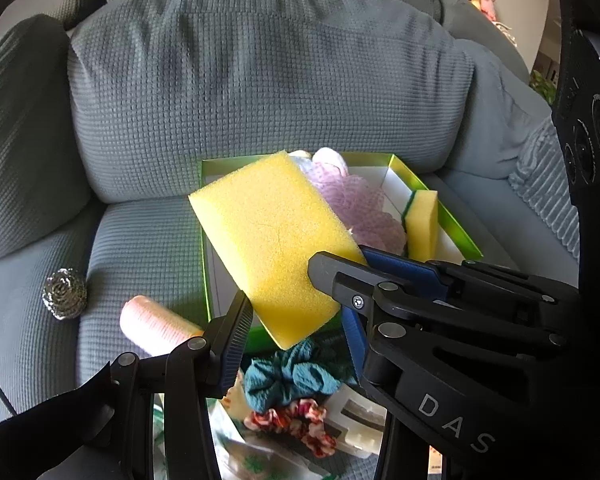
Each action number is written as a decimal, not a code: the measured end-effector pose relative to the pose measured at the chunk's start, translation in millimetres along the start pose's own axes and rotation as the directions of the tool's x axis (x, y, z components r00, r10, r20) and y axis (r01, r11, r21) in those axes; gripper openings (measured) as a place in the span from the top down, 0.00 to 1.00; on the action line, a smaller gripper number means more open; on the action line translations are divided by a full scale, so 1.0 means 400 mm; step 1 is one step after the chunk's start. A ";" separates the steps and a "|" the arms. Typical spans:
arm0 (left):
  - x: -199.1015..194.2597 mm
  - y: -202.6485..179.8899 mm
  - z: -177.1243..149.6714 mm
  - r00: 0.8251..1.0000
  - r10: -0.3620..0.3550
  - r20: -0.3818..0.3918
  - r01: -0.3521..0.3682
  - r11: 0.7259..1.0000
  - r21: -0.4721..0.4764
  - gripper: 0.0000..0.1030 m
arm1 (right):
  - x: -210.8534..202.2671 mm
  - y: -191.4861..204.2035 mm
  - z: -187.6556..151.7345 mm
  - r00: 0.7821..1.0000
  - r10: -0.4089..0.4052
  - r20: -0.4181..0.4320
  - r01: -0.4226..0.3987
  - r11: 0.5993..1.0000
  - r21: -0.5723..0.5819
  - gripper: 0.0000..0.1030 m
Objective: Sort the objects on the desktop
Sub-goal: 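Carry the yellow sponge with the right gripper into the green box, then open the right gripper to drop the sponge and withdraw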
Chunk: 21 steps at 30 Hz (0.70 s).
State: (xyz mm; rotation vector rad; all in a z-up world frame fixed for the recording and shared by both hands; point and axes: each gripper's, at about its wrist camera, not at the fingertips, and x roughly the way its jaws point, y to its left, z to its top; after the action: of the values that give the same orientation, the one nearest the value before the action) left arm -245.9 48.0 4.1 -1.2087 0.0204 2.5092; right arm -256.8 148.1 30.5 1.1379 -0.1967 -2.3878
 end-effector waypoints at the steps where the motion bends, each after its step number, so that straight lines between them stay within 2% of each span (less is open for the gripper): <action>1: 0.005 0.002 0.004 1.000 0.000 -0.003 0.000 1.000 0.002 0.54 | 0.011 -0.005 0.007 1.000 -0.002 -0.002 0.002 1.000 0.007 0.78; 7: 0.042 0.025 0.020 1.000 -0.001 -0.029 0.000 1.000 -0.023 0.54 | 0.047 -0.014 0.021 1.000 -0.012 -0.023 0.013 1.000 0.017 0.76; 11: 0.062 0.031 0.019 0.998 0.032 -0.053 -0.034 0.999 -0.028 0.54 | 0.067 -0.024 0.021 0.998 -0.044 -0.040 0.046 0.998 0.037 0.74; 13: 0.067 0.029 0.016 0.997 0.042 -0.063 -0.044 0.999 -0.018 0.54 | 0.069 -0.028 0.020 0.998 -0.051 -0.041 0.053 0.998 0.043 0.68; 14: 0.069 0.027 0.015 0.996 0.053 -0.068 -0.054 0.998 -0.013 0.49 | 0.069 -0.028 0.020 0.998 -0.051 -0.041 0.053 0.998 0.043 0.60; 16: 0.069 0.029 0.011 0.995 0.072 -0.068 -0.073 0.997 -0.009 0.39 | 0.066 -0.031 0.020 0.998 -0.055 -0.037 0.057 0.997 0.050 0.56; 18: 0.063 0.033 0.009 0.994 0.095 -0.053 -0.096 0.995 -0.010 0.21 | 0.056 -0.029 0.022 0.997 -0.066 -0.025 0.068 0.996 0.050 0.53; 20: 0.056 0.035 0.009 0.993 0.106 -0.043 -0.107 0.994 -0.013 0.15 | 0.052 -0.028 0.024 0.997 -0.074 -0.020 0.075 0.996 0.051 0.36; 21: 0.054 0.036 0.009 0.994 0.103 -0.043 -0.104 0.995 -0.010 0.15 | 0.046 -0.028 0.025 0.997 -0.080 -0.012 0.081 0.995 0.052 0.35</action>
State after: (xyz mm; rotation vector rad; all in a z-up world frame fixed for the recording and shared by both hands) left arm -265.5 41.5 -11.9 -1.2977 0.0802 2.5749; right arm -278.3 148.2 20.7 1.2020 -0.2153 -2.4602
